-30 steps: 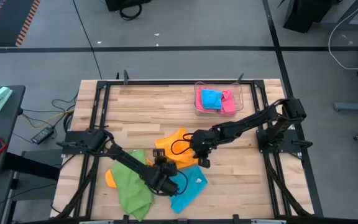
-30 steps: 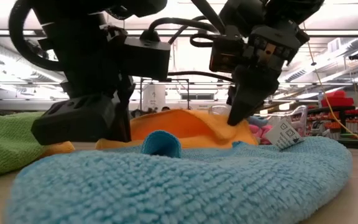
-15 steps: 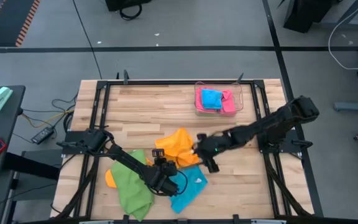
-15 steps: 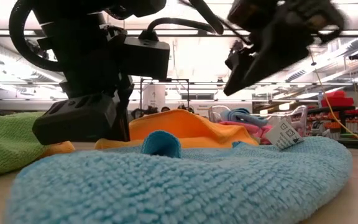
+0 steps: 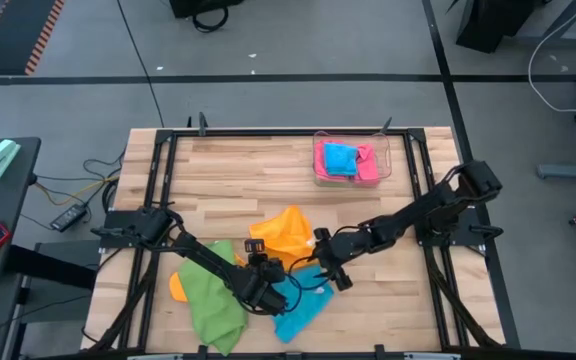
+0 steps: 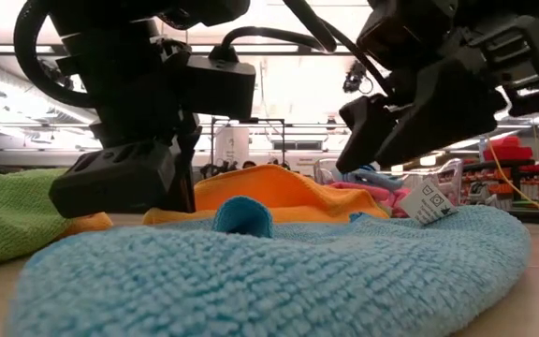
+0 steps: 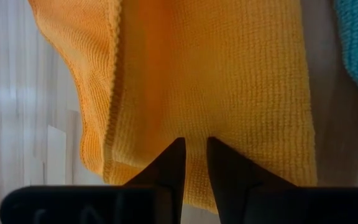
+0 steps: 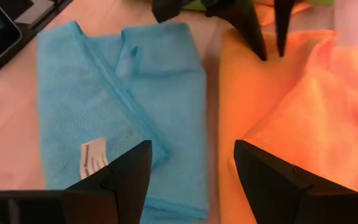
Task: Fold microfiber towels
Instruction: Fold the right yellow towel
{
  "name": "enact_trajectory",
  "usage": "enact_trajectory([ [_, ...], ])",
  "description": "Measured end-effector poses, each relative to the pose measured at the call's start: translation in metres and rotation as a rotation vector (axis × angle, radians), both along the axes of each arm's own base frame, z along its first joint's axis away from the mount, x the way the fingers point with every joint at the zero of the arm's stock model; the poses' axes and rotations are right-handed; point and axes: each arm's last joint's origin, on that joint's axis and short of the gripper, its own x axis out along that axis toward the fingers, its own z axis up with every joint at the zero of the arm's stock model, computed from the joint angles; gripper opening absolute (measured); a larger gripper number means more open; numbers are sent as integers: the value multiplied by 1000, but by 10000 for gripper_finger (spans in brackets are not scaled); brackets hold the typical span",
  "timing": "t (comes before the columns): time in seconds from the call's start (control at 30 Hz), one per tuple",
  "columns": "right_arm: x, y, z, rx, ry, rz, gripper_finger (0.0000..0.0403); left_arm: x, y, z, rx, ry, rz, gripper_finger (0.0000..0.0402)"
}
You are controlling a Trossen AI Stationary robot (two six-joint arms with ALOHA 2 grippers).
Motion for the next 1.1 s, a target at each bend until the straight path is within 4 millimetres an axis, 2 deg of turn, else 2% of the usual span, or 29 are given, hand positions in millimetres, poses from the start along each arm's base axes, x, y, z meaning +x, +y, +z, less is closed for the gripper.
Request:
enact_trajectory([
  [0.17,4,1,-14,-12,15,-5,236,0,0,0,0,-1,0,69],
  [0.33,9,-10,-21,-75,13,-85,236,0,0,0,-7,2,1,73],
  [0.67,19,-55,-18,-160,-18,-311,236,0,-1,0,-17,2,0,68],
  [0.9,26,-89,-12,-295,-59,-528,236,1,-1,0,-17,2,-3,71],
  [1.1,34,-101,3,-328,24,-515,236,1,-1,0,-19,-1,-1,63],
])
